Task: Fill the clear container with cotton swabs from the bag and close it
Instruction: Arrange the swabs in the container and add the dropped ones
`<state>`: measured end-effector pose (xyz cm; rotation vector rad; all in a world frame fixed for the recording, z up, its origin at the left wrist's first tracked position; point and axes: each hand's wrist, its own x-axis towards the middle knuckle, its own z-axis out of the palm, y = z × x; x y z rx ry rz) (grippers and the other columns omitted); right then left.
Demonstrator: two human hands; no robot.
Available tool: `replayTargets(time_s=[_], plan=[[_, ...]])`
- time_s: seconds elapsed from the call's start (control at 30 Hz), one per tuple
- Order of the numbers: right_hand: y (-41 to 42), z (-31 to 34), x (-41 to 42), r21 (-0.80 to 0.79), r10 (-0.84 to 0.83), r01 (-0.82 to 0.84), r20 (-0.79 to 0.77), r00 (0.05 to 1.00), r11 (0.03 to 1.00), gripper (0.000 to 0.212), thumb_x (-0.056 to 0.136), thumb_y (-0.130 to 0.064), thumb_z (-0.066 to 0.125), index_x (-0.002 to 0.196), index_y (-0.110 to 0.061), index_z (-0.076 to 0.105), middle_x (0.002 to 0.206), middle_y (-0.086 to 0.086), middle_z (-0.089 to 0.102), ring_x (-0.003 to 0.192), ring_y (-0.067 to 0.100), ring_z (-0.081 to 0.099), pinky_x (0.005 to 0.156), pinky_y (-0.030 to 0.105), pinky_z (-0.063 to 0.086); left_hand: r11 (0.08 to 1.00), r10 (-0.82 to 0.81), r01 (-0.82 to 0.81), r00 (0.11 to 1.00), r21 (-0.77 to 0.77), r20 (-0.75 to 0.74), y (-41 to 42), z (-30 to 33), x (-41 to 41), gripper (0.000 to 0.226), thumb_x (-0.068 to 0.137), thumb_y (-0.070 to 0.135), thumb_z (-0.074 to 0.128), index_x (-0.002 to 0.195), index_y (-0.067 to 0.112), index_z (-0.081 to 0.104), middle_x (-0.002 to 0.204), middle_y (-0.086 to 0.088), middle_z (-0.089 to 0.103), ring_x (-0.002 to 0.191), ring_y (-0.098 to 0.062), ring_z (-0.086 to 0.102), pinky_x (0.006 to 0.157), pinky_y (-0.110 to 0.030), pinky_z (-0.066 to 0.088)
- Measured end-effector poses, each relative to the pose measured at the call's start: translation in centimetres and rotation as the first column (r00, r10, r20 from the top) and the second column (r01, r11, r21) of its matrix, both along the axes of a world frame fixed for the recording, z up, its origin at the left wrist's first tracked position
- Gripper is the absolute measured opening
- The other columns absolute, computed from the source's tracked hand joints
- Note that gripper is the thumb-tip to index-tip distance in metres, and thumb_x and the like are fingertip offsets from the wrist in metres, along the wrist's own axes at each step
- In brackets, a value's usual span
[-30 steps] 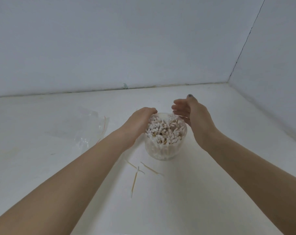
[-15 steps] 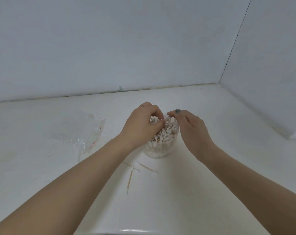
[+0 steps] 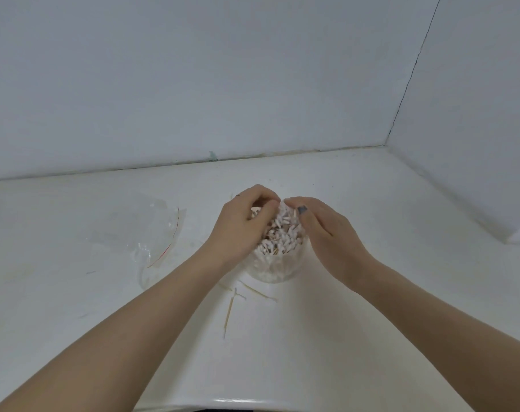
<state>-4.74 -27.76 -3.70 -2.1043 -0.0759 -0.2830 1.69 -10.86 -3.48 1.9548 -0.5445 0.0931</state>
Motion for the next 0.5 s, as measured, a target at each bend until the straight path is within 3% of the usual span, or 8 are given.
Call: replayTargets(time_s=[0.07, 0.2, 0.27, 0.37, 0.5], plan=[[0.1, 0.1, 0.0, 0.147, -0.017, 0.026, -0.059, 0.998, 0.989, 0.036, 0.109, -0.03, 0.034, 0.122, -0.031, 0.068, 0.122, -0.024, 0.064, 0.112, -0.016, 0.054, 0.09, 0.008, 0.04, 0.999, 0.005, -0.004, 1.0, 0.032, -0.01, -0.1, 0.3, 0.3, 0.016, 0.103, 0.018, 0.054, 0.103, 0.023, 0.07, 0.106, 0.013, 0.069, 0.106, 0.0, 0.061, 0.092, -0.023, 0.047], [0.6, 0.1, 0.3, 0.246, 0.003, 0.024, -0.108, 0.994, 0.969, 0.036, 0.109, -0.03, 0.035, 0.111, -0.032, 0.071, 0.112, -0.032, 0.064, 0.099, -0.026, 0.054, 0.074, -0.005, 0.037, 0.995, 0.066, -0.066, 0.998, 0.07, -0.003, -1.0, 0.5, 0.7, 0.016, 0.1, 0.021, 0.059, 0.115, 0.024, 0.065, 0.118, 0.008, 0.059, 0.111, -0.002, 0.055, 0.085, -0.007, 0.037], [0.8, 0.0, 0.3, 0.221, 0.025, 0.0, -0.11, 0.994, 0.975, 0.036, 0.109, -0.028, 0.035, 0.115, -0.031, 0.071, 0.111, -0.037, 0.062, 0.104, -0.025, 0.053, 0.079, -0.003, 0.038, 0.993, 0.089, -0.086, 0.995, 0.086, -0.035, -1.3, 0.3, 0.9, 0.021, 0.101, 0.024, 0.058, 0.122, 0.024, 0.062, 0.126, 0.005, 0.056, 0.116, -0.006, 0.053, 0.09, -0.01, 0.036], [0.5, 0.1, 0.1, 0.074, 0.078, -0.073, -0.07, 0.994, 0.995, 0.038, 0.109, -0.024, 0.034, 0.122, -0.031, 0.069, 0.12, -0.039, 0.058, 0.116, -0.019, 0.05, 0.095, 0.005, 0.036, 0.972, 0.126, -0.107, 0.989, 0.211, -0.079, -1.6, -0.1, 0.9, 0.026, 0.102, 0.03, 0.052, 0.126, 0.026, 0.06, 0.131, 0.007, 0.057, 0.119, -0.007, 0.054, 0.098, -0.027, 0.042], [-0.4, 0.0, 1.0, 0.186, 0.027, -0.008, -0.101, 0.995, 0.983, 0.039, 0.109, -0.036, 0.032, 0.136, -0.033, 0.06, 0.135, -0.022, 0.059, 0.127, -0.006, 0.05, 0.113, 0.027, 0.038, 0.971, 0.137, -0.097, 0.975, 0.221, -0.174, -1.7, 0.7, 1.2, 0.02, 0.102, 0.035, 0.049, 0.114, 0.026, 0.062, 0.114, 0.011, 0.065, 0.111, -0.013, 0.06, 0.096, -0.037, 0.049]])
